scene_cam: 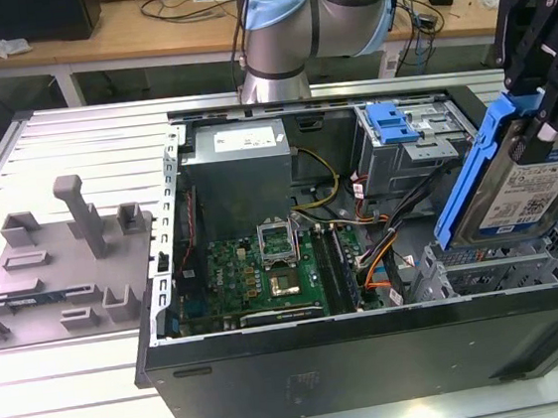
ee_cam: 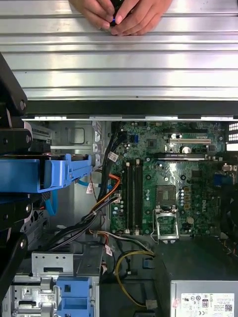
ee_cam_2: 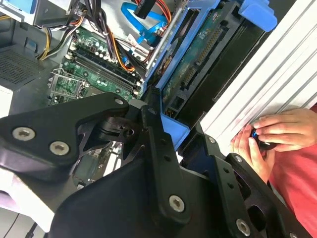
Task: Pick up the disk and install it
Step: 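Insert the disk into the insertion slot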
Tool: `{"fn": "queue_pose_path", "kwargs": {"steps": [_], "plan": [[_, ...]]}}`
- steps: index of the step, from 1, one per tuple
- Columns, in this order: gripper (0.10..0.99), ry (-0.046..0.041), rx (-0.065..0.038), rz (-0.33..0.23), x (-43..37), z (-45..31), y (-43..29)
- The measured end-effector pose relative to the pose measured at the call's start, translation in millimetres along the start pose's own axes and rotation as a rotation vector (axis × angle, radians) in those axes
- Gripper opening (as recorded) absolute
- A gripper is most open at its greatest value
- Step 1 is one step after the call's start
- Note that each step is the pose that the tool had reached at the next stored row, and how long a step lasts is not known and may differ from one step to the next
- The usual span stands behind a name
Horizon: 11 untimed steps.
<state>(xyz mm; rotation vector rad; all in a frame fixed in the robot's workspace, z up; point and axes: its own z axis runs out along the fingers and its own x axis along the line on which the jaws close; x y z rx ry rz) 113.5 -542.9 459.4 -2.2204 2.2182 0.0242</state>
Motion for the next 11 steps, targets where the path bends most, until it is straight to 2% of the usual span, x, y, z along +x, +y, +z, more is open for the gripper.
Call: {"fn": "queue_pose_path", "kwargs": {"steps": [11], "plan": [[0.365, 0.0, 0.0, 0.0, 0.8, 5.9, -0.7]]}}
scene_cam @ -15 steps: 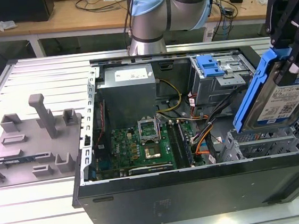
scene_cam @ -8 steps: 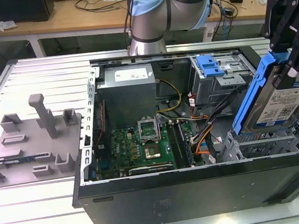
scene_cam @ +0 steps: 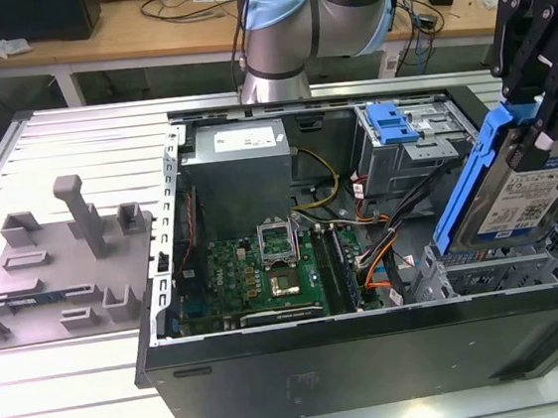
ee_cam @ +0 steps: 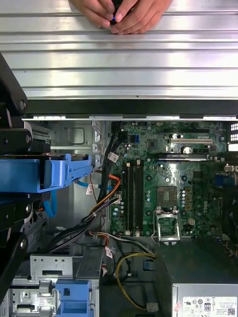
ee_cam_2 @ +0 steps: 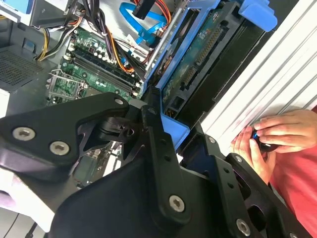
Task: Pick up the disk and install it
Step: 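Insert the disk into the insertion slot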
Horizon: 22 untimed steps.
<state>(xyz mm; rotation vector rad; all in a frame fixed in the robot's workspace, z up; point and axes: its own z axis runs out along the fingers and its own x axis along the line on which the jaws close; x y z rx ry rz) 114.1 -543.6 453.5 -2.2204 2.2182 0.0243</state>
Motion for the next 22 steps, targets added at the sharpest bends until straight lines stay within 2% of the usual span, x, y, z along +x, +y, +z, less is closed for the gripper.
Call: {"fn": "queue_pose_path", "kwargs": {"steps": [13, 22], "plan": [[0.365, 0.0004, 0.0, 0.0, 1.6, 8.7, -0.1], [0.365, 0.0001, 0.0, 0.0, 2.6, 20.9, -0.3]]}}
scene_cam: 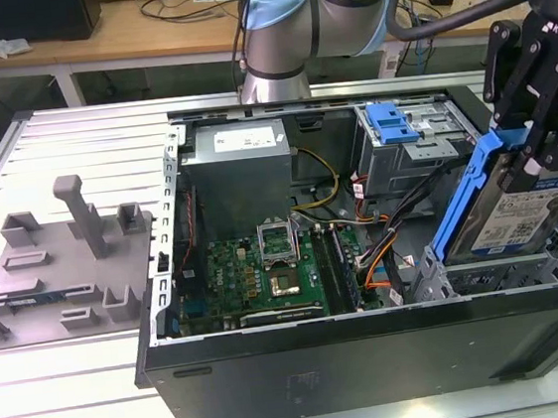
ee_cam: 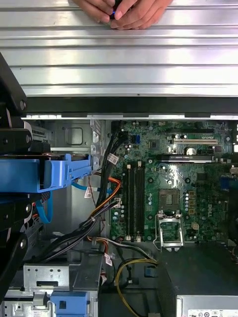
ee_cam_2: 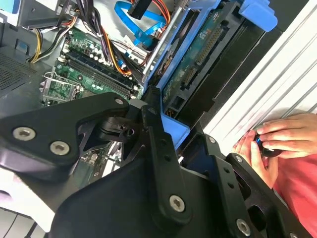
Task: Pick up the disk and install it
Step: 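Insert the disk into the insertion slot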
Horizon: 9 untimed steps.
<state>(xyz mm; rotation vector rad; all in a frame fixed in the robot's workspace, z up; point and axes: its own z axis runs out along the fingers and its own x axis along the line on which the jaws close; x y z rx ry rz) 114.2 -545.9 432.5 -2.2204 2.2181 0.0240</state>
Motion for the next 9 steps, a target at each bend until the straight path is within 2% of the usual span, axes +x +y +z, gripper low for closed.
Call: {"fn": "queue_pose_path", "kwargs": {"steps": [9], "plan": [[0.365, 0.0, 0.001, 0.0, 2.5, 12.3, -0.1]]}}
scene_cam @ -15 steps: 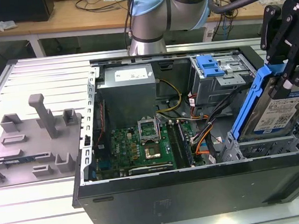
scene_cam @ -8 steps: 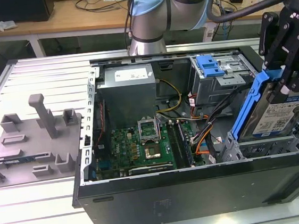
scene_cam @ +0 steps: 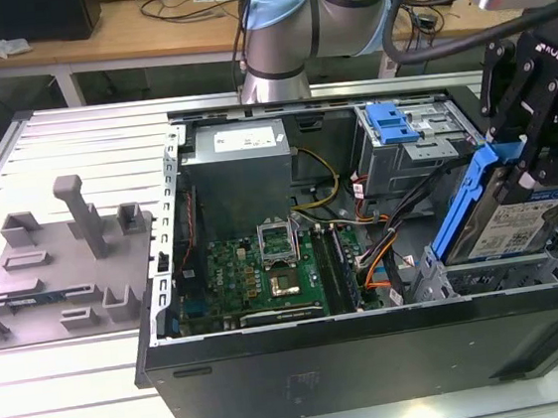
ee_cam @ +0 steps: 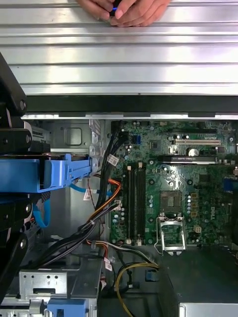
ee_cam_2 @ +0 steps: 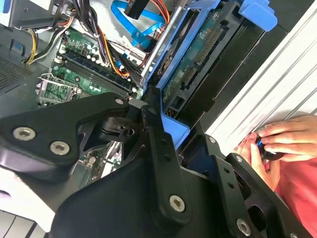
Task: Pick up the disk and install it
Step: 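Insert the disk into the insertion slot, then insert the first disk wire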
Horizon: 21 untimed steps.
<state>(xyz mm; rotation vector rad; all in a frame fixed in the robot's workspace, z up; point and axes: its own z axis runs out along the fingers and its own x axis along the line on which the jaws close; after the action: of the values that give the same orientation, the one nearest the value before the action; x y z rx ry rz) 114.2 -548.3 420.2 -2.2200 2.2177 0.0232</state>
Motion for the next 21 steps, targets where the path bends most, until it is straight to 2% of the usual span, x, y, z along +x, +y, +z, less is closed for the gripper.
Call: {"fn": "queue_pose_path", "kwargs": {"steps": [5, 7, 8, 9, 21], "plan": [[0.376, 0.0, 0.0, 0.0, 1.8, 6.8, 0.0], [0.494, 0.0001, 0.001, 0.0, 2.5, 9.0, -0.1], [0.494, 0.0002, 0.001, 0.0, 2.5, 9.2, -0.1], [0.561, 0.0004, 0.001, 0.0, 2.5, 9.1, -0.1], [0.561, 0.0027, 0.001, 0.0, 2.5, 9.4, -0.1]]}}
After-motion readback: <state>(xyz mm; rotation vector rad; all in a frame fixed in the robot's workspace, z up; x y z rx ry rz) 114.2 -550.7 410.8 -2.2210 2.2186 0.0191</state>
